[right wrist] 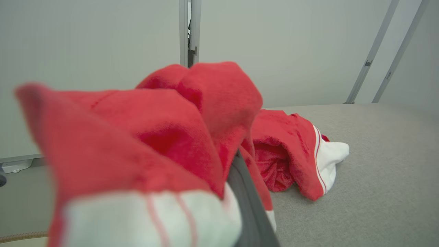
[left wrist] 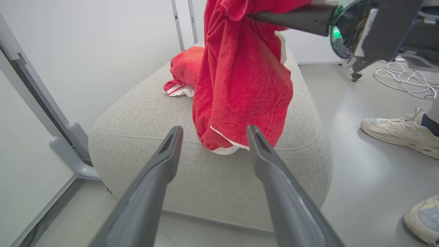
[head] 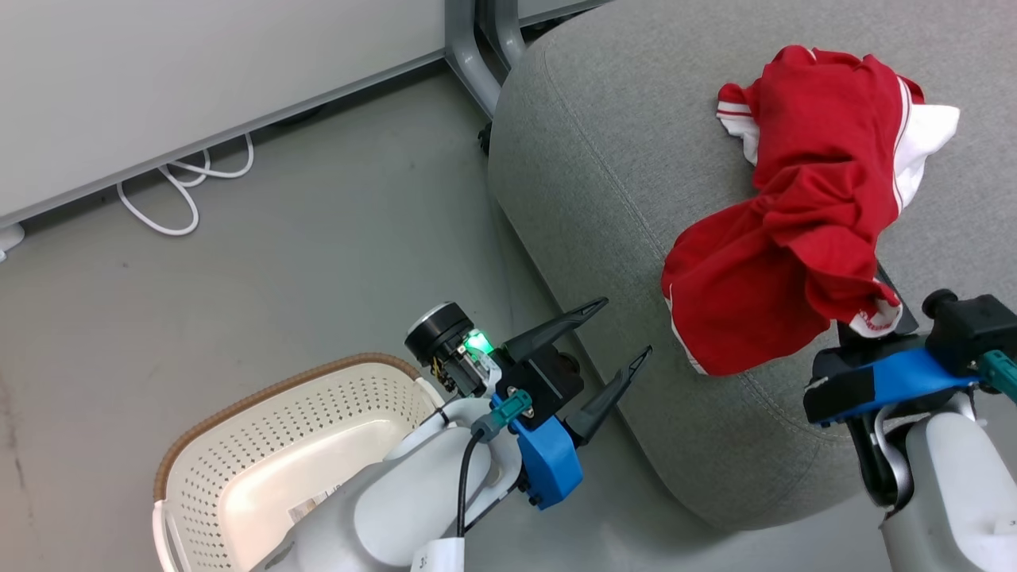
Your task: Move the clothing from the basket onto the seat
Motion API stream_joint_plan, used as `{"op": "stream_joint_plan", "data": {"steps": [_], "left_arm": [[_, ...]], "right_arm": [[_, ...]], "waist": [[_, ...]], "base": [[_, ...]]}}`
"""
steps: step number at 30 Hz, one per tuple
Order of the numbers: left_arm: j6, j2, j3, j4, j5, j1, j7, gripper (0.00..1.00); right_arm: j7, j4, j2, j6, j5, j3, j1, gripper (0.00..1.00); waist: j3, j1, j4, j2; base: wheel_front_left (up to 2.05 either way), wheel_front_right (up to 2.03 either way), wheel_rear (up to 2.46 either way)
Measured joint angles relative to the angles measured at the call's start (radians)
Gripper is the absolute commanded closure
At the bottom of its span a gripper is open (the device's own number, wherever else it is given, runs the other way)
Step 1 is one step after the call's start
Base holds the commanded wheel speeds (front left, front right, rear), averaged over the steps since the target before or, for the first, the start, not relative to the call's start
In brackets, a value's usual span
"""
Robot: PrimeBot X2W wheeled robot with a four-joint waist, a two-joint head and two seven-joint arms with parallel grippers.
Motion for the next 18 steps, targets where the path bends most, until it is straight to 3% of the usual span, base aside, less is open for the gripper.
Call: {"op": "stream_joint_plan", "data": {"steps": [9,14,18], "left_arm": [[0.000,0.024,0.024,-0.027,0.034,-0.036,0.000,0.00],[0.000,0.056,0.030,-0.044,0.064,-0.100,0.000,0.00],[0.000,0.085,0.033,-0.064,0.085,-0.152,0.004,0.00]], "right_arm": [[0.000,-0.078,-0.032,0.000,-0.021,-0.017,-0.171,1.00],[0.000,-0.134,-0.084,0.000,-0.017,-0.104,-0.344,1.00],[0.000,-0.163,-0.146,0.000,-0.007,-0.230,-0.471,1.00]], "waist": [[0.076,0.0001,0.000,0.0000],[0.163,0.0001,0.002,0.0000],[0.252,0.0001,0.007,0.0000]], "base": [[0.00,0.00,0.00],[0.00,0.00,0.00],[0.00,0.00,0.00]]}}
